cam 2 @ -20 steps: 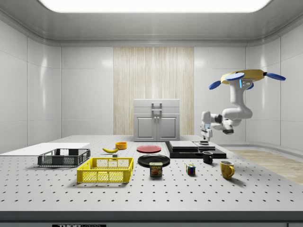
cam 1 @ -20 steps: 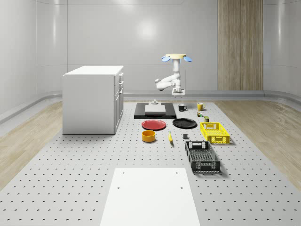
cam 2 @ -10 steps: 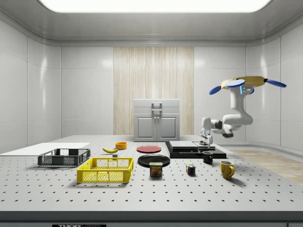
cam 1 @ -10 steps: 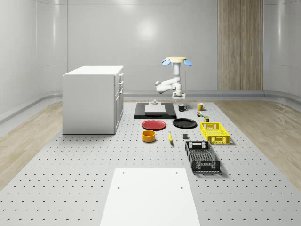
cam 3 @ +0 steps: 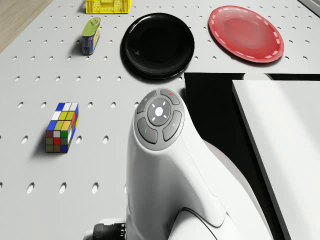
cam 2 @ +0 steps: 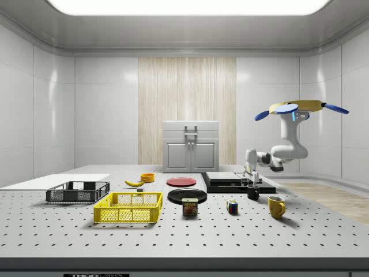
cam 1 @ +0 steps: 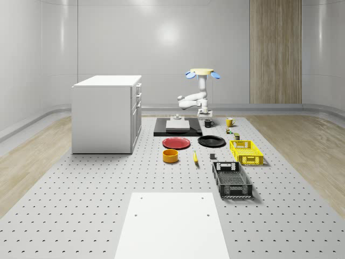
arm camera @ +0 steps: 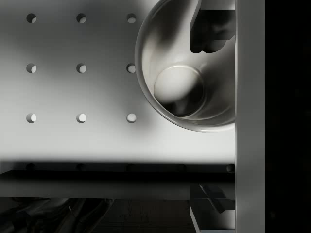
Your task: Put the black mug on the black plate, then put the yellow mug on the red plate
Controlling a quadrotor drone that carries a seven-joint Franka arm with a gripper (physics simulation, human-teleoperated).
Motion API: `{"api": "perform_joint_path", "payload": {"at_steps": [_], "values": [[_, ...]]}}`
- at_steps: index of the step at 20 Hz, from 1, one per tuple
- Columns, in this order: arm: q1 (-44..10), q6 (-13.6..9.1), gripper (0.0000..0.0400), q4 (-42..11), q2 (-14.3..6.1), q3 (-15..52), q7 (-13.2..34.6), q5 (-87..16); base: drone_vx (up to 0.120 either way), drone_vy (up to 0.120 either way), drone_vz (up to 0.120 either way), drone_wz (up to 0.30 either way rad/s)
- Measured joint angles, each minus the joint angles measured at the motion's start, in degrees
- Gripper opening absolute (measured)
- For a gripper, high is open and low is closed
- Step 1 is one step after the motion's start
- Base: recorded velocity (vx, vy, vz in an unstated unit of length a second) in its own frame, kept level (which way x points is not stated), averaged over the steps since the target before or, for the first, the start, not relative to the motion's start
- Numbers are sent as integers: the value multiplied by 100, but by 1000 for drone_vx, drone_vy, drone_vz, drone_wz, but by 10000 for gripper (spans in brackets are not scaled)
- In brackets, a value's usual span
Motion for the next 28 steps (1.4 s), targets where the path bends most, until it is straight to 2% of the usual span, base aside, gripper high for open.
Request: {"api": "perform_joint_path", "payload": {"at_steps": [15,28], "values": [[-177,465,400,220,-361,-175,2,-105,0,0,0,0],[-179,714,400,250,-615,-159,-15,-19,0,0,0,0]]}}
